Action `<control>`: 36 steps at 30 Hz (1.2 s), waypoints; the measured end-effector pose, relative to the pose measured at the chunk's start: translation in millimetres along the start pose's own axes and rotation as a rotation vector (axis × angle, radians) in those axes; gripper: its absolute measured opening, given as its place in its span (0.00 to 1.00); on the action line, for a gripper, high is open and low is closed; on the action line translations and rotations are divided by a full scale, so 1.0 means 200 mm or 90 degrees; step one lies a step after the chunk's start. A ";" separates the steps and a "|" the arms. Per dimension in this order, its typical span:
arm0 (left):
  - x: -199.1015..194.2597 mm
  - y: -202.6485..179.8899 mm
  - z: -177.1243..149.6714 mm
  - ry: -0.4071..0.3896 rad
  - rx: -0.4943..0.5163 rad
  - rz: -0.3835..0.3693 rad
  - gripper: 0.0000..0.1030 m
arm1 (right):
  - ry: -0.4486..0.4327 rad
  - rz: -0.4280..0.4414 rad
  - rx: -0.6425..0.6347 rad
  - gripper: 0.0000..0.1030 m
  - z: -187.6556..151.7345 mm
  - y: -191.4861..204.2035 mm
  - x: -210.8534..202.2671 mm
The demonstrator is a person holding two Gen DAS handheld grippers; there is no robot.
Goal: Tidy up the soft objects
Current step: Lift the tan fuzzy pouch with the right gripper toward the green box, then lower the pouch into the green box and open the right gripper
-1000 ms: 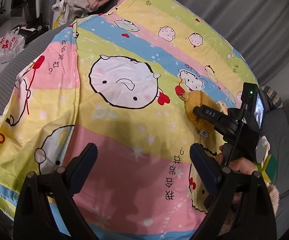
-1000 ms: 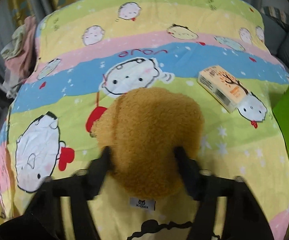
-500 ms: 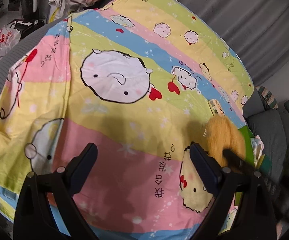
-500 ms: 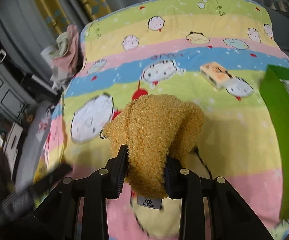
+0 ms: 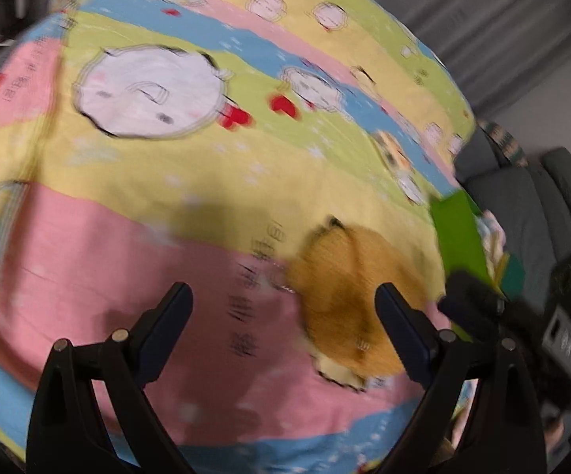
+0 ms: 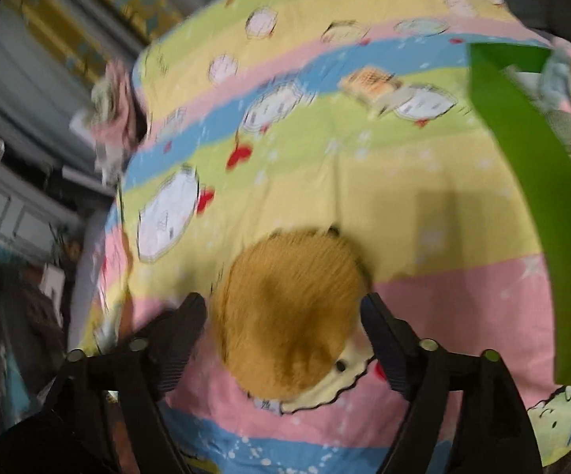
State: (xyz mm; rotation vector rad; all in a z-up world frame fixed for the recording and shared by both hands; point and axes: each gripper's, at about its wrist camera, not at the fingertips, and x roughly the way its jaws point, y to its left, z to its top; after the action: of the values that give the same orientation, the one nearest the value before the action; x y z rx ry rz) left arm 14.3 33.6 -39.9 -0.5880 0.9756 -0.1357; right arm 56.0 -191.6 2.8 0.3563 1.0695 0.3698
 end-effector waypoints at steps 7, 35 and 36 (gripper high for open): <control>0.11 -0.15 -0.08 0.062 0.066 -0.053 0.90 | 0.037 0.047 0.049 0.81 0.02 -0.07 0.10; 0.17 -1.06 0.04 -0.038 0.303 -0.153 0.51 | -0.203 0.051 0.104 0.40 0.26 -0.38 -0.48; 0.19 -1.13 0.04 -0.042 0.320 -0.160 0.51 | -0.218 0.047 0.111 0.40 0.27 -0.42 -0.52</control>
State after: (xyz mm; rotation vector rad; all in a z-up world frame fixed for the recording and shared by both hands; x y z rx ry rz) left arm 76.0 -165.6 53.7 -0.2459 0.7604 -0.5653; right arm 69.8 -319.2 69.7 0.5932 0.7551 0.2686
